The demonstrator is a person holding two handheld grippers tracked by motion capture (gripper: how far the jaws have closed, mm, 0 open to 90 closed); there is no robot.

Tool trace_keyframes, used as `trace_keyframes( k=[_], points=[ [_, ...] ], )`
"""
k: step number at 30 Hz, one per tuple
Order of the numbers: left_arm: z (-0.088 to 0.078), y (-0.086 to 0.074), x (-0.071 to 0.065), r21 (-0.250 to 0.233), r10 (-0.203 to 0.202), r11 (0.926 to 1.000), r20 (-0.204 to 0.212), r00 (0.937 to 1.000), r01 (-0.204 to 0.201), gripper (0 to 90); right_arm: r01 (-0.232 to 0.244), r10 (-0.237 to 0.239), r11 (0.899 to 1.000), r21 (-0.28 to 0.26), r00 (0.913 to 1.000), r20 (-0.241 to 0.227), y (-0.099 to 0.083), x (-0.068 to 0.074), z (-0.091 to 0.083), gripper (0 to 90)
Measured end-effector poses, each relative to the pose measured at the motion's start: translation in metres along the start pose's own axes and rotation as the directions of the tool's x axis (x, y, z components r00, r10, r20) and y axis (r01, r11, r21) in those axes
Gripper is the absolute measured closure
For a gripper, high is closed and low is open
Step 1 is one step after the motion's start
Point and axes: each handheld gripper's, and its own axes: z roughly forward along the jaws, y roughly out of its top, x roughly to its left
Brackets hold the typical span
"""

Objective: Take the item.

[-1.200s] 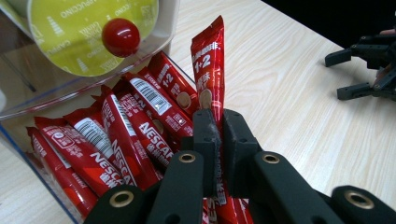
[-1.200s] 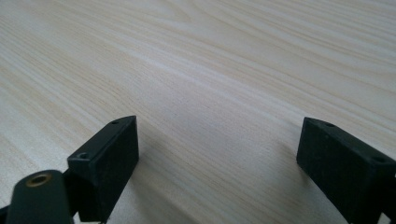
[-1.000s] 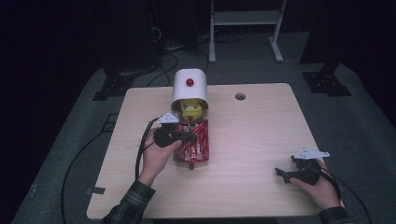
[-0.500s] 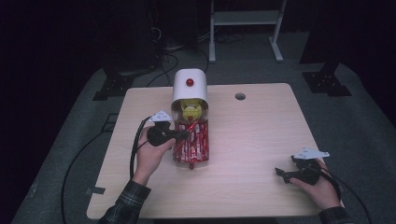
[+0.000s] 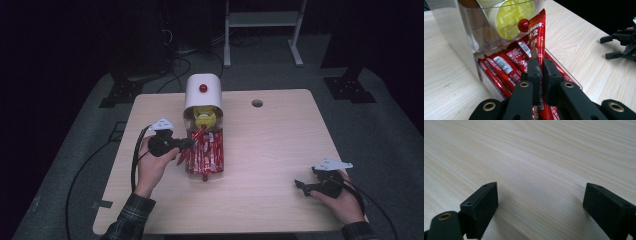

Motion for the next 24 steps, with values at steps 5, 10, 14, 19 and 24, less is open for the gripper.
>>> trace_keyframes(
  k=[5,10,14,19,24],
  points=[
    [-0.005,-0.002,0.005,-0.005,-0.010,0.9999,-0.011,0.9999,0.010,85.5,0.000,0.000,1.000,0.000,1.0000,0.000,0.000,0.000,0.000,11.7],
    [-0.010,-0.005,0.010,-0.011,-0.022,0.9997,-0.023,0.9995,0.022,85.5,0.000,0.000,1.000,0.000,1.0000,0.000,0.000,0.000,0.000,11.7],
    [-0.013,-0.007,0.012,-0.009,-0.029,0.9995,-0.031,0.9991,0.029,85.5,0.000,0.000,1.000,0.000,1.0000,0.000,0.000,0.000,0.000,11.7],
    [-0.018,-0.010,0.017,-0.014,-0.040,0.9991,-0.042,0.9983,0.039,85.5,0.000,0.000,1.000,0.000,1.0000,0.000,0.000,0.000,0.000,11.7],
    [-0.022,-0.014,0.023,-0.012,-0.052,0.9986,-0.061,0.9967,0.052,85.5,0.001,-0.001,1.000,0.000,1.0000,-0.001,0.000,0.000,0.000,11.7]
  ],
)
